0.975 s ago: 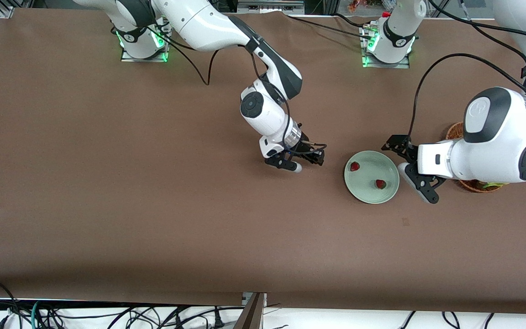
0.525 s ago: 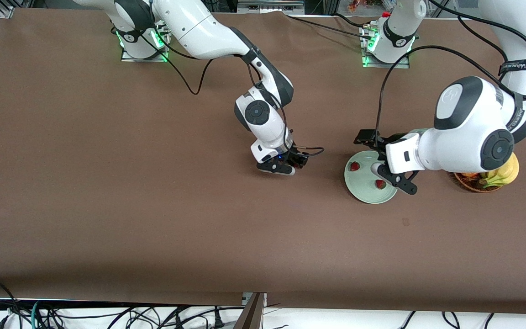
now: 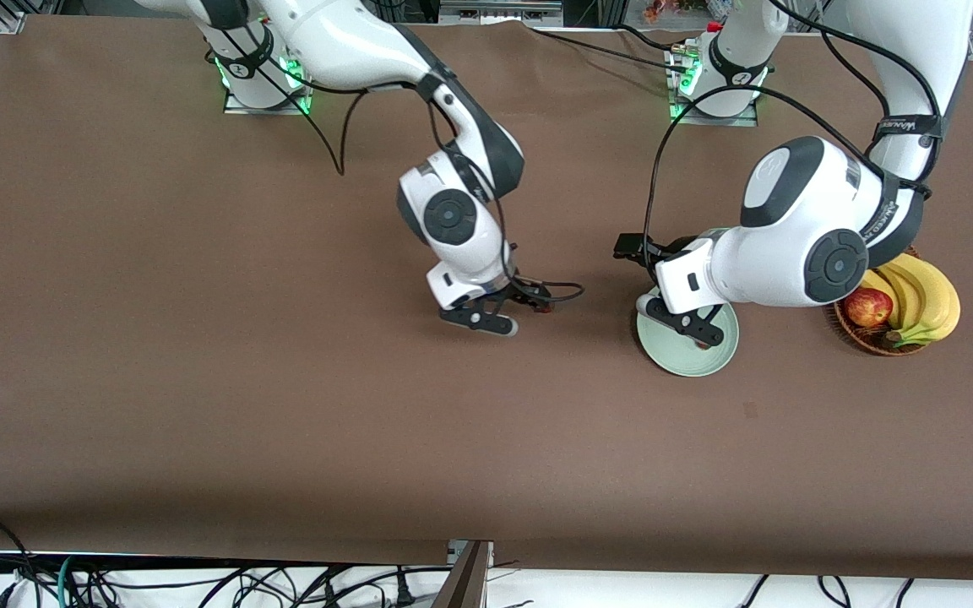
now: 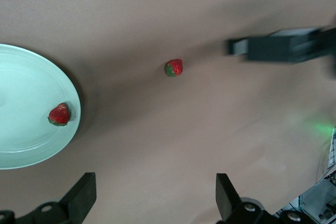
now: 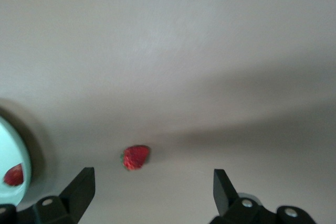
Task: Collect all strawberries into plate
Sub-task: 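Carry the third strawberry and set it beside the plate, right gripper, then withdraw the right gripper while the left gripper reaches the strawberry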
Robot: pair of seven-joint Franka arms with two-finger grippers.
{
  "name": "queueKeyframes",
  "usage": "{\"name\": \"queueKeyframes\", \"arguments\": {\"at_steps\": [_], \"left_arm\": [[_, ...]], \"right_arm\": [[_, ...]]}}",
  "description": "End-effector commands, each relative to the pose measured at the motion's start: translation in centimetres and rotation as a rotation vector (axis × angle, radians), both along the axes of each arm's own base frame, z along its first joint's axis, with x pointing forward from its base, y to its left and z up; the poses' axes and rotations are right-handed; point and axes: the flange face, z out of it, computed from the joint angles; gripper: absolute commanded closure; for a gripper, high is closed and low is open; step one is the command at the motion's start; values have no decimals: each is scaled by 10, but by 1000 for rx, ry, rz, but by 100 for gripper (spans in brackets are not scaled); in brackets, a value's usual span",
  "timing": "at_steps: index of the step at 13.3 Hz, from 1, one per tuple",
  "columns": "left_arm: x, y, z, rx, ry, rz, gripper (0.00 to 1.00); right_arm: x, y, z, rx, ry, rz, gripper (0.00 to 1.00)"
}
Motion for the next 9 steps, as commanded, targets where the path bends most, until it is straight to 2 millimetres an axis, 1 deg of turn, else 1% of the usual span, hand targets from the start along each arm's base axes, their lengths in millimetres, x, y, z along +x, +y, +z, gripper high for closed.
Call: {"name": "queueKeyframes", "arguments": {"at_steps": [1,2,3,4,5,6,7,8,9], "left_arm": [[0,5,3,26,-17,9,0],[1,3,2,25,-20,11,0],[0,-5,-1,23,-25,4,0],[-4,-19,-9,17,-40,-6,0],[-8,-33,-25,23,-72,-14,0],[-17,-54,-44,28,-117,-25,0],[-26,-77,-62,26,-152,-24,0],[-31,-93,-80,40,-190,-32,0],[-32,-106,-96,52,-228,-49,0]], "right_arm": [[20,-71,67,-54,43,117,1],[24,-99,97,-68,56,155,0],[25,-127,128,-80,77,178,0],[21,-155,160,-83,97,211,0],[19,-186,189,-84,109,225,0],[13,-212,215,-75,115,238,0],[6,-236,234,-71,126,225,0],[-5,-256,251,-85,129,220,0],[-16,-274,264,-112,119,225,0]]}}
